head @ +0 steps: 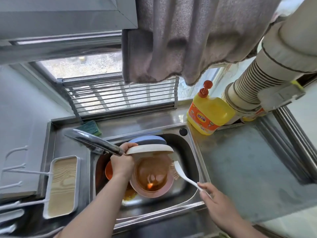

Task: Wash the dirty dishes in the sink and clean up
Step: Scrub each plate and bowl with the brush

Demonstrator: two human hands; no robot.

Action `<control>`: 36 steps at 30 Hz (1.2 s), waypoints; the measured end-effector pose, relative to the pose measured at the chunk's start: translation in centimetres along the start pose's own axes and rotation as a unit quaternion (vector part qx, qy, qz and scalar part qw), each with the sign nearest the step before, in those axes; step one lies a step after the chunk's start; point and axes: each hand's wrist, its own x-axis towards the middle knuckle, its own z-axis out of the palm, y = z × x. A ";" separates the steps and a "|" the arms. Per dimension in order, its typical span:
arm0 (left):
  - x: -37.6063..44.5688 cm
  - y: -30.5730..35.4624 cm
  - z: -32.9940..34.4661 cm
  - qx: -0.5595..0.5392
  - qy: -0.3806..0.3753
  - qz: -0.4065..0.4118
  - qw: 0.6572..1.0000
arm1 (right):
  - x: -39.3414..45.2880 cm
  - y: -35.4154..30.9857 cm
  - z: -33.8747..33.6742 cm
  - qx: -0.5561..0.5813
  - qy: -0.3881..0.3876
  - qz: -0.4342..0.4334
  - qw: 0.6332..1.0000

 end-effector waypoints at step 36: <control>1.0 -3.2 0.9 0.217 0.022 0.239 0.946 | 2.0 1.2 1.8 0.040 -0.089 -0.008 0.995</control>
